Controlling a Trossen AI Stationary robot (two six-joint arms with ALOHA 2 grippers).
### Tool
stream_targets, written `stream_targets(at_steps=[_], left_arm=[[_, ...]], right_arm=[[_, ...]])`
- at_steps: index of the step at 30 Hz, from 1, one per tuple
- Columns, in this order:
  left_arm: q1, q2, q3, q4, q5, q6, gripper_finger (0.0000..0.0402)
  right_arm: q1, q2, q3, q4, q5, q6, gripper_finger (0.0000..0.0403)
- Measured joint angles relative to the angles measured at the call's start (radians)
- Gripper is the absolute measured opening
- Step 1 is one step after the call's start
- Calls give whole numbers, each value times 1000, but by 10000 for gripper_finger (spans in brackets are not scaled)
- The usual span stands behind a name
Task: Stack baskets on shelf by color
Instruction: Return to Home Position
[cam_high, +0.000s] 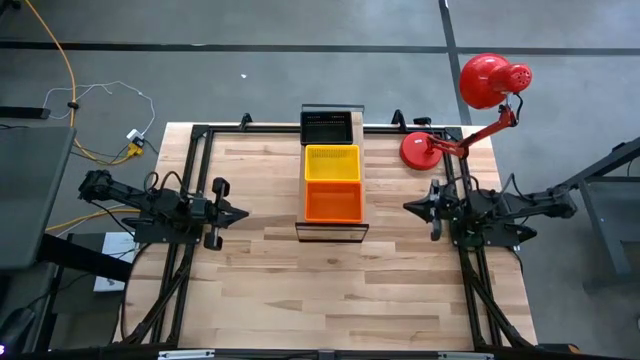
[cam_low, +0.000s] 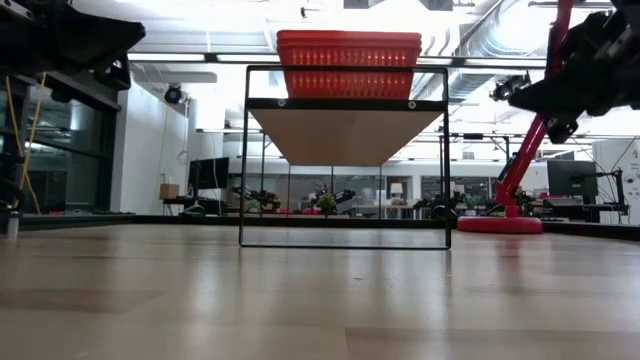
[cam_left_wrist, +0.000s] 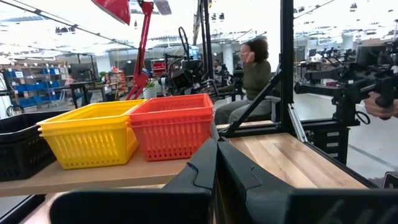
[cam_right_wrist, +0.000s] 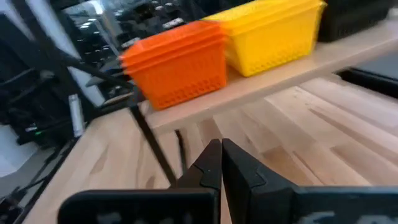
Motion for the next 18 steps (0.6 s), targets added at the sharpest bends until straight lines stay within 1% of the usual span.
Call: stream_targets(at_steps=[4, 7, 9, 12, 15, 16, 18], left_arm=[[0, 1, 0, -7, 3, 0, 1], [0, 1, 0, -10, 3, -1, 1], [0, 1, 0, -9, 3, 0, 1], [0, 1, 0, -12, 4, 0, 1], [0, 1, 0, -12, 4, -1, 1], [0, 1, 0, -12, 4, -1, 1], [0, 1, 0, -13, 4, 0, 1]], right_arm=[[15, 1, -23, 87, -11, -60, 0], [31, 8, -70, 227, -44, -110, 0], [42, 16, -71, 228, -62, -135, 0], [47, 17, -71, 230, -51, -176, 0], [40, 17, -71, 231, -49, -260, 0], [36, 17, -71, 230, -55, -270, 0], [26, 17, -70, 221, -94, -237, 0]])
